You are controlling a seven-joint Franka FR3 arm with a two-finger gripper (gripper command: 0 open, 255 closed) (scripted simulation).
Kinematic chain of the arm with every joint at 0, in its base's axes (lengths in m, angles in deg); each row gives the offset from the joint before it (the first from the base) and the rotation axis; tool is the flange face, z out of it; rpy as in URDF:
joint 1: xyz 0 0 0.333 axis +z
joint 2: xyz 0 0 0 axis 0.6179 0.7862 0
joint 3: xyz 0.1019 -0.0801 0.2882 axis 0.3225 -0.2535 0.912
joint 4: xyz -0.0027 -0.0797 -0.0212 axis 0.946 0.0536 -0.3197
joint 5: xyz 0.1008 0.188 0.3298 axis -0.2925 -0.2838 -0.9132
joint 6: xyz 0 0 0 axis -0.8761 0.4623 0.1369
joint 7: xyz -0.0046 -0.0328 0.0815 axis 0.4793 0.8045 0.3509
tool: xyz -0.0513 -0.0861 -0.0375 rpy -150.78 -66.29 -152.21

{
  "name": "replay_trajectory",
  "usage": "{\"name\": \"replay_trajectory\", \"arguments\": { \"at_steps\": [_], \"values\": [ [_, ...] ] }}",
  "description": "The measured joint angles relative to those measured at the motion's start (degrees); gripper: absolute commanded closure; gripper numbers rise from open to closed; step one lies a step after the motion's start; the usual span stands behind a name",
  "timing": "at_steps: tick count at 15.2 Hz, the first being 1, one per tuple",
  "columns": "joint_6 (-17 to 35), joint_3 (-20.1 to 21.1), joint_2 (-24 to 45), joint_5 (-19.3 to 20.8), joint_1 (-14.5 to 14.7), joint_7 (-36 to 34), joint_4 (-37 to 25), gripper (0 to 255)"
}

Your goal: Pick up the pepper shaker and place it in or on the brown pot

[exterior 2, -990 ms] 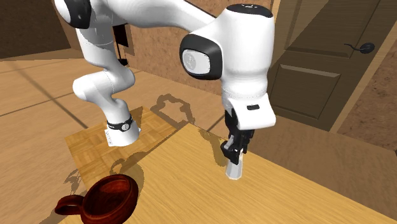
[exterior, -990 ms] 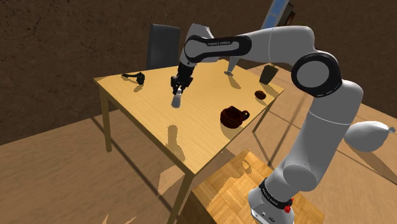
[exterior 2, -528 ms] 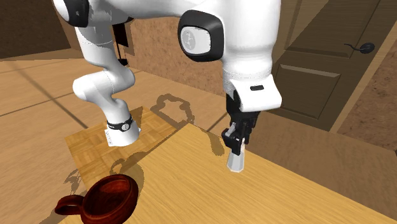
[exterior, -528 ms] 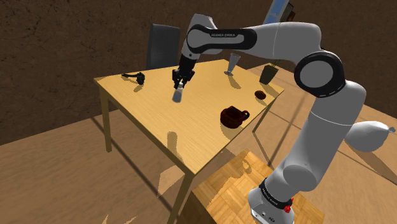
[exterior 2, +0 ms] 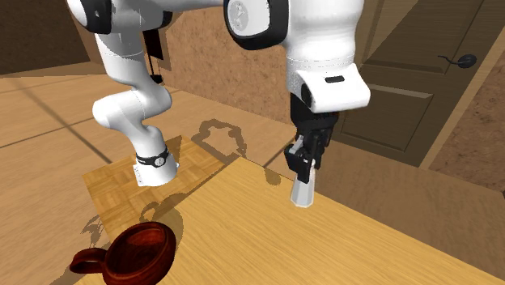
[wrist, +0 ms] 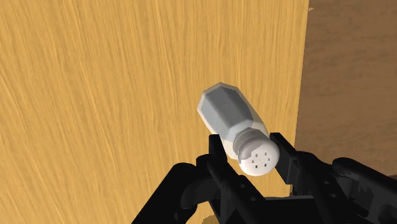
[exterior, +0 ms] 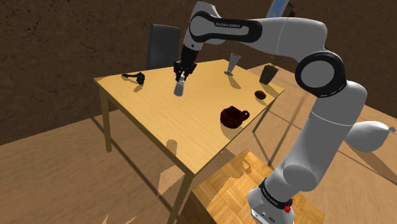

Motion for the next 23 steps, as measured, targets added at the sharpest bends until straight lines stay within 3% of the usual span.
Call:
{"name": "replay_trajectory", "arguments": {
  "at_steps": [4, 12, 23],
  "values": [
    [-2.4, -0.1, -0.6, -0.1, -0.3, 0.2, -1.8, 255],
    [-1.6, -3.6, -12.4, -1.5, -4.8, 8.5, 11.5, 255],
    [-4.0, -10.9, -24.2, -0.7, -10.9, 21.4, 22.2, 255]
  ]
}}
